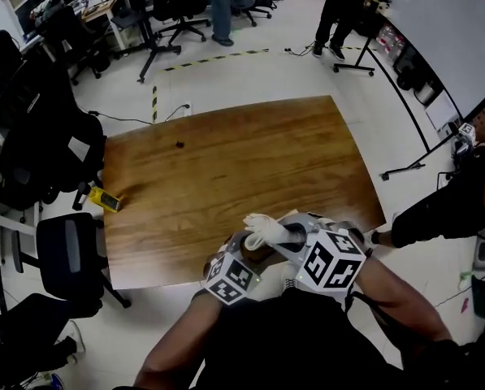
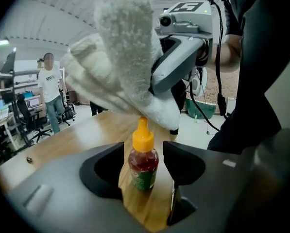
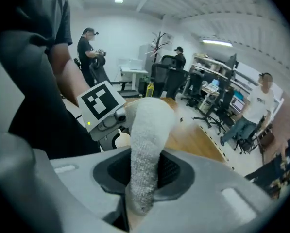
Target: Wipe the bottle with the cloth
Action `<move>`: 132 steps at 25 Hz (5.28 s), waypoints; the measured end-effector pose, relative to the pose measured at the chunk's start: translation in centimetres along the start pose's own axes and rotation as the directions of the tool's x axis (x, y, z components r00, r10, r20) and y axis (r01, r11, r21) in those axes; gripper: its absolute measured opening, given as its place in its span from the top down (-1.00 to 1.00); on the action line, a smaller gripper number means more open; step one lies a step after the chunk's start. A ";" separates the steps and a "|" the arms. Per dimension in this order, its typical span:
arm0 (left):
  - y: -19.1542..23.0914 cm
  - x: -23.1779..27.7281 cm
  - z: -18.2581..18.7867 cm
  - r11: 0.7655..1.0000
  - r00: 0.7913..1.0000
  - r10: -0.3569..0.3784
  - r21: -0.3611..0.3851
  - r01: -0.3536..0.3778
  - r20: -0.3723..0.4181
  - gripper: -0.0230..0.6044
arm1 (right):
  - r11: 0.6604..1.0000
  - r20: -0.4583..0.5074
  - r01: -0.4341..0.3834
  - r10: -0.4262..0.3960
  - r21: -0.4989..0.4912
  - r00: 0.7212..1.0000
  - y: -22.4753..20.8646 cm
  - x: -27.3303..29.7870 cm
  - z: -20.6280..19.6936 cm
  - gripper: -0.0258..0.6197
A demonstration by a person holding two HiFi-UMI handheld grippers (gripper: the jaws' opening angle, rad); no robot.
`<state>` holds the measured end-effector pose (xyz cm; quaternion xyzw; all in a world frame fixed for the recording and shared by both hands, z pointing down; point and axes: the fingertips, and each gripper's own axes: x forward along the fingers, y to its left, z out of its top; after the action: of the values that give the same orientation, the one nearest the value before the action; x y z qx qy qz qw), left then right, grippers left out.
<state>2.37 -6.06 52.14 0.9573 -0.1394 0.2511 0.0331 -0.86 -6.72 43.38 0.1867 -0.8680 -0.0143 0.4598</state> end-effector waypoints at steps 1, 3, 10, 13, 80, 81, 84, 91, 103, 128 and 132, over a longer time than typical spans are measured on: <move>0.0 0.3 -0.1 1.000 1.000 0.002 0.002 -0.002 -0.002 0.08 | 0.999 -0.023 -0.011 0.011 -0.032 1.000 0.1 0.6 0.1 0.69; 0.1 0.8 -0.2 1.000 1.000 0.008 0.012 -0.008 -0.004 0.11 | 0.997 -0.061 -0.025 0.021 -0.069 0.998 0.2 1.9 0.0 0.69; 0.1 1.1 -0.1 1.000 0.999 0.005 -0.002 -0.005 0.053 0.34 | 0.999 -0.061 -0.024 0.022 -0.032 0.998 -0.1 3.6 -0.6 0.69; 0.1 1.3 -0.1 1.000 0.998 -0.003 -0.015 0.004 0.061 0.35 | 0.999 -0.031 -0.033 0.034 0.024 0.999 -0.4 2.8 -1.1 0.69; 2.2 -1.6 3.8 0.980 0.979 -0.187 0.092 0.179 0.087 0.68 | 0.609 0.053 0.215 -0.390 0.764 0.919 6.2 5.8 -10.8 0.69; 2.2 -1.6 3.7 0.978 0.977 -0.197 0.088 0.190 0.086 0.68 | 0.598 0.037 0.234 -0.405 0.767 0.914 6.4 6.0 -10.7 0.69; 2.0 -1.6 3.5 0.977 0.973 -0.208 0.066 0.202 0.097 0.68 | 0.593 0.047 0.248 -0.437 0.766 0.898 6.7 6.9 -9.4 0.69; 1.3 -0.9 3.5 0.977 0.970 -0.212 0.019 0.211 0.118 0.68 | 0.505 0.167 0.107 -0.467 0.857 0.868 4.4 8.9 -6.8 0.69; 1.3 -0.8 3.4 0.982 0.972 -0.191 0.013 0.191 0.135 0.68 | 0.297 0.296 -0.219 -0.245 0.929 0.923 5.1 12.7 -10.1 0.69; -1.3 -0.7 4.5 0.996 0.989 -0.094 0.007 0.094 0.115 0.56 | 0.479 0.391 -0.283 -0.141 0.831 0.910 -1.2 -0.9 -14.3 0.69; -1.8 -0.8 4.8 0.999 0.996 -0.032 0.011 0.031 0.078 0.44 | 0.538 0.475 -0.385 -0.032 0.750 0.879 -4.7 -0.6 -11.8 0.69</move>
<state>4.49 -4.80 47.56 0.9686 -0.1241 0.2136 0.0267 10.34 -9.12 48.78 0.2808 -0.8648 0.4013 0.1109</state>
